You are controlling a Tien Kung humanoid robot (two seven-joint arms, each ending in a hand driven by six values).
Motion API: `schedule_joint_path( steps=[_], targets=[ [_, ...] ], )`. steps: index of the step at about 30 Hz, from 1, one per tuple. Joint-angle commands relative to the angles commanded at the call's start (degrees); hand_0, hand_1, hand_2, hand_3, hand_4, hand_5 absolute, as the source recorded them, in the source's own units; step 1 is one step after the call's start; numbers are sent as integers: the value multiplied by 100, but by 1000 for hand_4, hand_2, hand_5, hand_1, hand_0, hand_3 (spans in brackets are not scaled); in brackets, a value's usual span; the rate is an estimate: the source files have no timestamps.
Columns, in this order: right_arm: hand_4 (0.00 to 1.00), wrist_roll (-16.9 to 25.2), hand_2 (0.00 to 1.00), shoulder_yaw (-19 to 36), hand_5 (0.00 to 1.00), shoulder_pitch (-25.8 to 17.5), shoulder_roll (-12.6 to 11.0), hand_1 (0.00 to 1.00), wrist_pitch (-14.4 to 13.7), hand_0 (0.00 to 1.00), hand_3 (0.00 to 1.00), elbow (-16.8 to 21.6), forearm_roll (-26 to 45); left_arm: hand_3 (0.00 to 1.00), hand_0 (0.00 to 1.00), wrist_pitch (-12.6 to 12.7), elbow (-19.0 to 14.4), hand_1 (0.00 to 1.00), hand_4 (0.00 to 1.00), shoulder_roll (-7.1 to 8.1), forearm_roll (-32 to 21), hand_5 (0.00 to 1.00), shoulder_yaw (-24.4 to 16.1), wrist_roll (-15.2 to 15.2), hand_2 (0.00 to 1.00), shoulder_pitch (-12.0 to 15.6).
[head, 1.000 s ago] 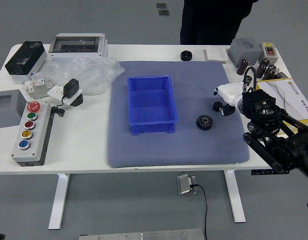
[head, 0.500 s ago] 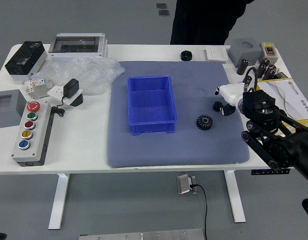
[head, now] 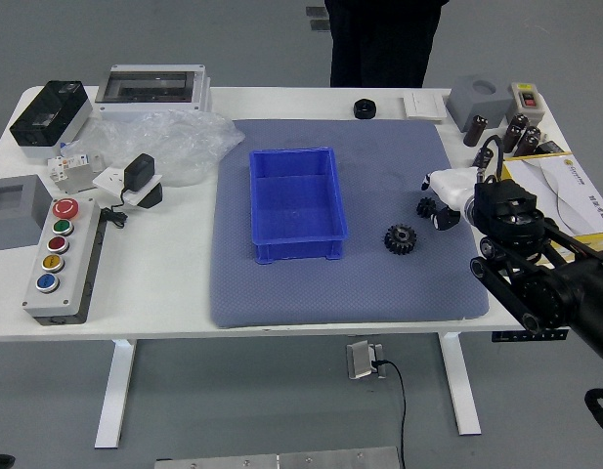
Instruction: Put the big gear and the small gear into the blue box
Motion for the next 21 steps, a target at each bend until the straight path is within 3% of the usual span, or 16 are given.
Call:
schedule_joint_path(
  steps=[14, 20, 21],
  targets=[
    [533, -4, 797, 50, 122, 3, 158, 641, 19, 675, 825, -209, 0, 751, 824, 0, 0, 784, 659, -2, -4, 379, -3, 5, 779, -9],
    [531, -16, 772, 69, 122, 27, 219, 635, 9, 663, 796, -275, 0, 751, 824, -1, 0, 784, 659, 2, -2, 379, -5, 8, 779, -7],
    [527, -18, 732, 71, 125, 30, 227, 614, 6, 641, 738, -283, 0, 750, 824, -1, 0, 784, 659, 3, 0, 379, -7, 8, 779, -7]
  ],
)
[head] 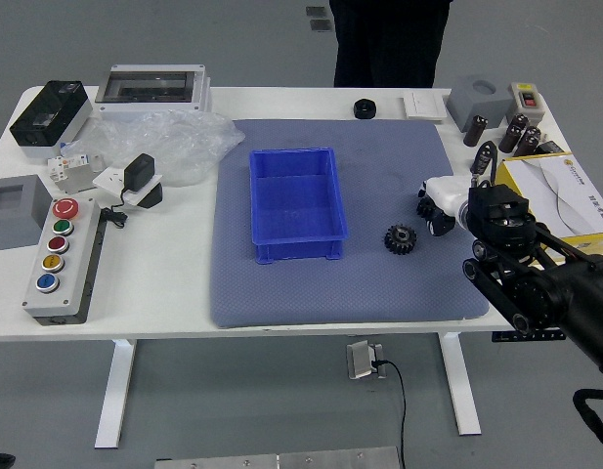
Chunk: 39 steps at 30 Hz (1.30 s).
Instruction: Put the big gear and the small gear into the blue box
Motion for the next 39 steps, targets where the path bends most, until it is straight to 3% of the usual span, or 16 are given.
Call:
schedule_joint_path(
  steps=[11, 12, 17, 18, 32, 39],
  targets=[
    [525, -15, 677, 27, 124, 16, 64, 558, -79, 597, 675, -66, 0, 750, 823, -3, 0, 784, 660, 1, 21, 379, -9, 7, 779, 5],
    [520, -16, 583, 28, 130, 16, 67, 517, -82, 557, 624, -70, 0, 750, 824, -4, 0, 785, 660, 1, 23, 380, -9, 8, 779, 5],
    [520, -21, 583, 38, 130, 13, 78, 517, -119, 557, 624, -113, 0, 750, 824, -5, 0, 785, 660, -1, 28, 380, -10, 9, 779, 1],
    [518, -21, 529, 41, 126, 12, 80, 492, -128, 536, 560, -119, 0, 750, 823, -5, 0, 784, 660, -1, 28, 379, -9, 10, 779, 1],
    [518, -21, 495, 159, 129, 59, 48, 461, -274, 525, 499, -75, 0, 750, 823, 2, 0, 784, 660, 0, 0, 380, -4, 9, 779, 3],
    [520, -64, 490, 239, 131, 190, -73, 460, -258, 525, 493, 212, 0, 750, 823, 9, 0, 784, 659, 17, -28, 380, -5, 5, 779, -2]
  ],
)
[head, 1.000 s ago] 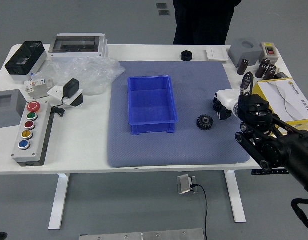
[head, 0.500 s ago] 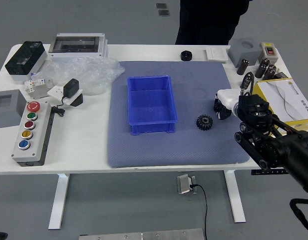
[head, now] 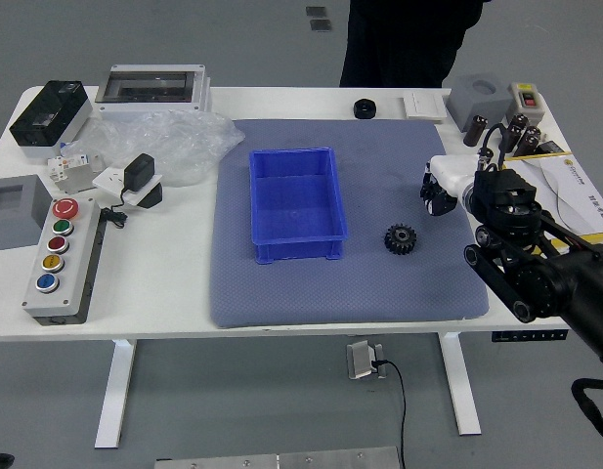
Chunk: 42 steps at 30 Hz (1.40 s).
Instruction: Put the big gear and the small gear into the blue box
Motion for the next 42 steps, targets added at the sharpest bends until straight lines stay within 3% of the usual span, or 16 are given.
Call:
schedule_joint_path(
  steps=[8, 16, 24, 25, 35, 42],
  targets=[
    [522, -59, 486, 101, 140, 133, -91, 458, 39, 528, 489, 719, 0, 750, 823, 6, 0, 784, 660, 26, -19, 380, -3, -2, 779, 16],
    [515, -68, 484, 123, 149, 223, 182, 458, 39, 531, 487, 1386, 0, 750, 824, 2, 0, 785, 659, 25, -6, 379, -10, -1, 779, 24],
    [515, -54, 483, 110, 150, 292, 695, 459, 11, 530, 486, 1403, 0, 750, 823, -3, 0, 785, 659, 35, -1, 379, -1, -4, 779, 49],
    [515, -45, 483, 87, 150, 280, 855, 459, -12, 530, 486, 1380, 0, 750, 823, -5, 0, 785, 659, 36, 13, 379, -4, -1, 779, 59],
    [518, -27, 483, -127, 157, 83, 1302, 459, -107, 532, 481, 1311, 0, 750, 823, -15, 0, 784, 658, 24, 49, 378, 0, 5, 779, 71],
    [525, 4, 496, -314, 165, -58, 1327, 463, -92, 536, 519, 1250, 0, 750, 823, -23, 0, 784, 658, 24, 67, 379, 8, 5, 779, 57]
  ],
)
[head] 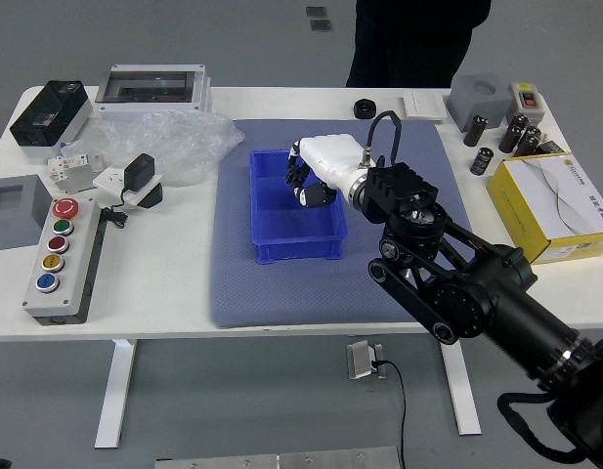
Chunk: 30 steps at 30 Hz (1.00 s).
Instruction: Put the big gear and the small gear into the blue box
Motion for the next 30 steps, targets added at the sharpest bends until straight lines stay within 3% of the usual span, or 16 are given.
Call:
schedule_joint_path(
  steps=[2, 3, 8, 9, 20, 26, 27, 30],
  targets=[
    [525, -4, 496, 22, 165, -1, 0, 463, 60, 536, 519, -13, 5, 750, 823, -2, 0, 784, 658, 5, 12, 379, -4, 3, 779, 1],
    [793, -6, 751, 38, 381, 2, 0, 582, 85, 622, 931, -17, 16, 750, 824, -2, 0, 784, 658, 7, 16, 379, -4, 4, 779, 3],
    [793, -22, 751, 135, 381, 26, 0, 582, 165, 622, 931, -36, 79, 750, 824, -6, 0, 784, 658, 14, 38, 379, -11, 11, 779, 16],
    [842, -24, 837, 152, 421, 32, 0, 623, 176, 664, 998, -41, 88, 749, 824, -8, 0, 785, 658, 13, 41, 379, -11, 12, 779, 17],
    [873, -50, 875, 237, 457, 85, -28, 654, 225, 690, 998, 27, 131, 749, 824, -10, 0, 785, 658, 15, 31, 379, -4, 7, 779, 9],
    [866, -34, 851, 188, 453, 43, -424, 644, 214, 683, 990, 274, 192, 750, 824, 1, 0, 784, 658, 29, -14, 378, 2, -1, 779, 6],
    [838, -34, 793, 198, 424, 14, -515, 632, 224, 667, 894, 315, 215, 750, 824, 3, 0, 784, 659, 31, -26, 380, 6, -4, 779, 5],
    [838, -40, 793, 238, 424, -75, -776, 632, 276, 667, 894, 424, 282, 750, 824, 9, 0, 784, 659, 36, -45, 380, 4, -5, 779, 5]
  ],
)
